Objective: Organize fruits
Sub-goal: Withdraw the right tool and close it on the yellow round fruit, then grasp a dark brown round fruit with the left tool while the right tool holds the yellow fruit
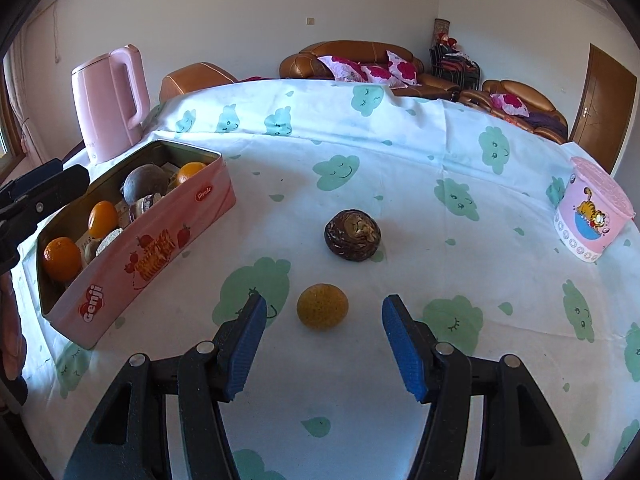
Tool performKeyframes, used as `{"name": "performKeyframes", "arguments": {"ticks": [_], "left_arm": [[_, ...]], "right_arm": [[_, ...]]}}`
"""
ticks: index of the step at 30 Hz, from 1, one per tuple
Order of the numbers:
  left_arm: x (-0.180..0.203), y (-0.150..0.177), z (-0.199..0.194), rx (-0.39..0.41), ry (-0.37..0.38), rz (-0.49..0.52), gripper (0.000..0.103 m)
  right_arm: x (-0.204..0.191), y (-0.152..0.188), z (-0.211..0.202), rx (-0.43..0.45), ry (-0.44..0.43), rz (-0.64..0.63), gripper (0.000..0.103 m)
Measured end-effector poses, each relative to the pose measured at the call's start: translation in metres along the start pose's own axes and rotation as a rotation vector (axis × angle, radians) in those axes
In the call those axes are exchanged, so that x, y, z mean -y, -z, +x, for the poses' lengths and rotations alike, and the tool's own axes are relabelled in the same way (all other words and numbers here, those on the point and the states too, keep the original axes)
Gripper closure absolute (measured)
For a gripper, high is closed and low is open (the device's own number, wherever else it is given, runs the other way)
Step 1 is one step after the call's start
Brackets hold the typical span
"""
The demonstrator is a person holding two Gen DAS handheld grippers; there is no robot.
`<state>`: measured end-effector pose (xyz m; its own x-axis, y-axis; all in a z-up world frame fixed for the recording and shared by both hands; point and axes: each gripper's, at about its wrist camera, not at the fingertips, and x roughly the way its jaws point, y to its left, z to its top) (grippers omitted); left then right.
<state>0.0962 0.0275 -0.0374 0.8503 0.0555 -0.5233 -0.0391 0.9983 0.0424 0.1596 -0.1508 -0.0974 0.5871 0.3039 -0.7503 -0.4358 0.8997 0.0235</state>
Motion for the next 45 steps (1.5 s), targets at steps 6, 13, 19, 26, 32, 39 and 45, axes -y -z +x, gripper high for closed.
{"name": "performKeyframes", "arguments": {"ticks": [6,13,19,26,32,39,45], "left_arm": [[0.03,-0.006,0.005,-0.028,0.06,0.058,0.01],[0.065,-0.013,0.023,-0.099,0.143,0.093,0.01],[0.1,-0.018,0.053,-0.183,0.186,0.115,0.011],[0.131,-0.016,0.095,-0.273,0.218,0.139,0.027],[0.136,-0.016,0.122,-0.327,0.24,0.125,0.04],[0.139,-0.014,0.129,-0.338,0.285,0.127,0.065],[0.132,-0.014,0.125,-0.325,0.307,0.097,0.065]], "right_arm": [[-0.001,-0.001,0.006,-0.029,-0.045,-0.006,0.073],[0.031,-0.004,-0.011,0.034,-0.005,0.074,0.073],[0.071,-0.007,-0.017,0.059,0.094,0.157,0.073],[0.094,-0.004,-0.01,0.056,0.13,0.227,0.073],[0.098,-0.002,-0.01,0.06,0.125,0.248,0.073],[0.094,-0.003,-0.01,0.059,0.118,0.232,0.073],[0.092,-0.002,-0.013,0.078,0.087,0.218,0.073]]}}
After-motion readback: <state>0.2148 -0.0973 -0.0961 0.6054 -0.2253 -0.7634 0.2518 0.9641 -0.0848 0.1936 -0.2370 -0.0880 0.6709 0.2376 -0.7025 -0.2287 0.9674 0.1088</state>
